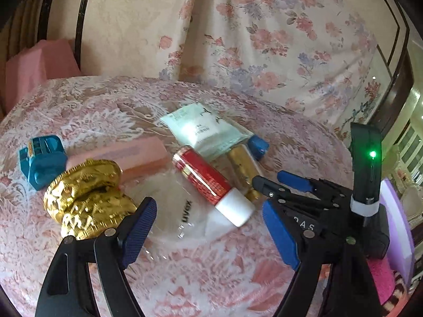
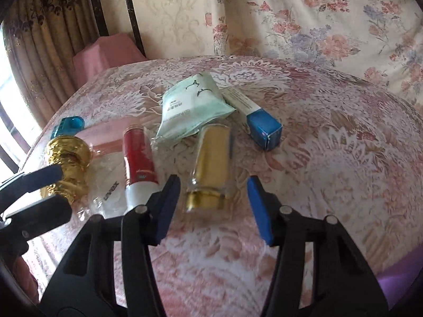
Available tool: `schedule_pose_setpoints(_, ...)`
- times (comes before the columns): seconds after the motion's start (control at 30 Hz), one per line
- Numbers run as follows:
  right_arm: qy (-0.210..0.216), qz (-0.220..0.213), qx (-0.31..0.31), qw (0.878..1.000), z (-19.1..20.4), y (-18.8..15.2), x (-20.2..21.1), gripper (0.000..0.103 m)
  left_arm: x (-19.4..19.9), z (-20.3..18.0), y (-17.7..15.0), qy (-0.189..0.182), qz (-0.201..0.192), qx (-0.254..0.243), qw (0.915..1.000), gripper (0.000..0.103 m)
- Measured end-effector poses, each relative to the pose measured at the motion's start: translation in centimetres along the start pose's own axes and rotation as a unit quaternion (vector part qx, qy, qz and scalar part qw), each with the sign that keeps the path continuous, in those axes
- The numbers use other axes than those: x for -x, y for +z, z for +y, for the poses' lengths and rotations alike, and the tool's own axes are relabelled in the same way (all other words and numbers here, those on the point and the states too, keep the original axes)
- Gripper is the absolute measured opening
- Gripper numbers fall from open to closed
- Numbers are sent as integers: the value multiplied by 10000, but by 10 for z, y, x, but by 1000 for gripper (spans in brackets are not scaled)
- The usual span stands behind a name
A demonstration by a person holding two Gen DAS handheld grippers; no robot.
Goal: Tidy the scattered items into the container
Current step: 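Grasp the gold-capped clear jar with the right tool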
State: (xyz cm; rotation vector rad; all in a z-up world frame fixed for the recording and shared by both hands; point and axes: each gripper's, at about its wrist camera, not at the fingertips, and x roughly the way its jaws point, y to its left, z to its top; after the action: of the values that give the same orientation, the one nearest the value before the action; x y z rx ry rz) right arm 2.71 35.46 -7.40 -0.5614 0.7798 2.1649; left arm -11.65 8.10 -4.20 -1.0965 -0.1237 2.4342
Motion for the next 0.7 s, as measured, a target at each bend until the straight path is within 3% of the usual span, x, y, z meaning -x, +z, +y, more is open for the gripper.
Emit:
schedule_pose_setpoints(0.27, 22, 124, 102, 9999, 2, 1, -22, 55, -30, 1, 9, -139, 267, 261, 9992, 83)
schedule_pose_setpoints(0.7, 41, 342, 189, 9992, 1, 4, -39, 51, -42, -9, 19, 44, 311, 101, 9995, 83)
